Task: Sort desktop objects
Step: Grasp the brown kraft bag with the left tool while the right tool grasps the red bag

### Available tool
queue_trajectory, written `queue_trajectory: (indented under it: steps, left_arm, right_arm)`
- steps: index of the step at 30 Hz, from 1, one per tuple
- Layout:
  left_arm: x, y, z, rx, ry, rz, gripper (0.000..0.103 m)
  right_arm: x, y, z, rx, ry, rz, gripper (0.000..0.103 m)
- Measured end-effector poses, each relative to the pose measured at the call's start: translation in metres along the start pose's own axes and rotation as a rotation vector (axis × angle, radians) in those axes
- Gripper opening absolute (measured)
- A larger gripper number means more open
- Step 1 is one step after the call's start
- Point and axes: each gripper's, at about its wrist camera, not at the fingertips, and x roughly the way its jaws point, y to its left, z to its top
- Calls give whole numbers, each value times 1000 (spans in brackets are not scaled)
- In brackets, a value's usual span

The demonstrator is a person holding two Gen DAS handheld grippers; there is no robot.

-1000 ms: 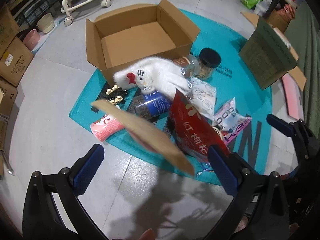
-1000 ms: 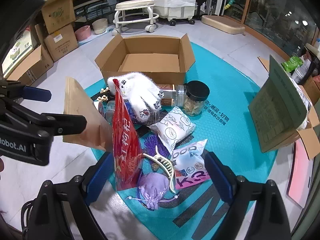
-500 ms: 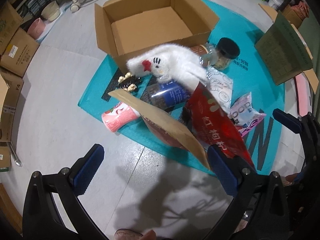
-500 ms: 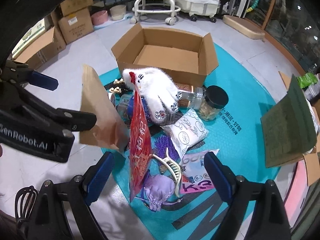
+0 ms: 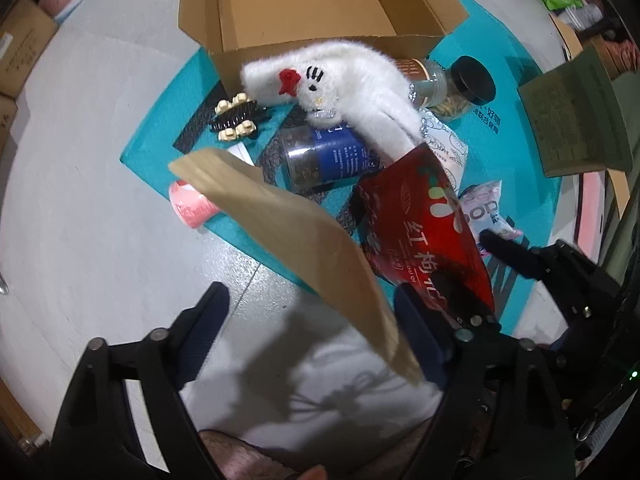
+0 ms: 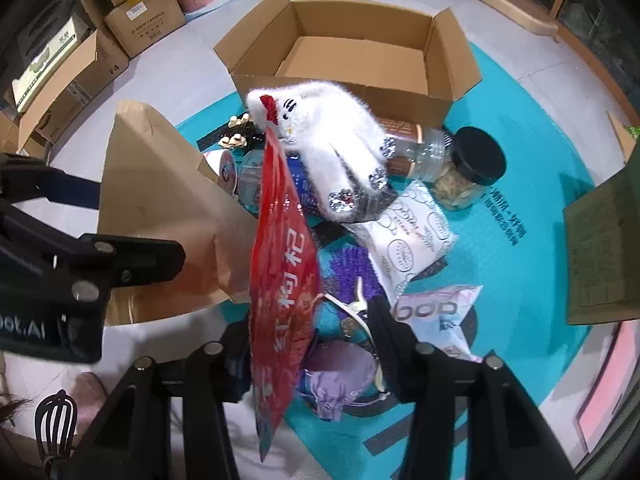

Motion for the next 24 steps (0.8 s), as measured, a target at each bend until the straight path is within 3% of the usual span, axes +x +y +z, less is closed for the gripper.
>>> queue_trajectory:
  steps: [4, 9, 19, 24]
  left_arm:
    - [-1, 1, 3, 12, 10, -32, 61]
    - [-1, 0, 3, 32, 43, -83, 31]
    - [-12, 8, -3, 74, 4, -64, 10]
    - [-18, 14, -12, 159, -41, -20, 5]
  right_arm:
    - [7, -4, -4, 33, 18, 54, 35]
    - [13, -4, -11, 36, 25, 88, 16]
    - [16, 1, -23, 15, 23, 65, 5]
    - [11, -1, -33, 26, -4, 71, 3]
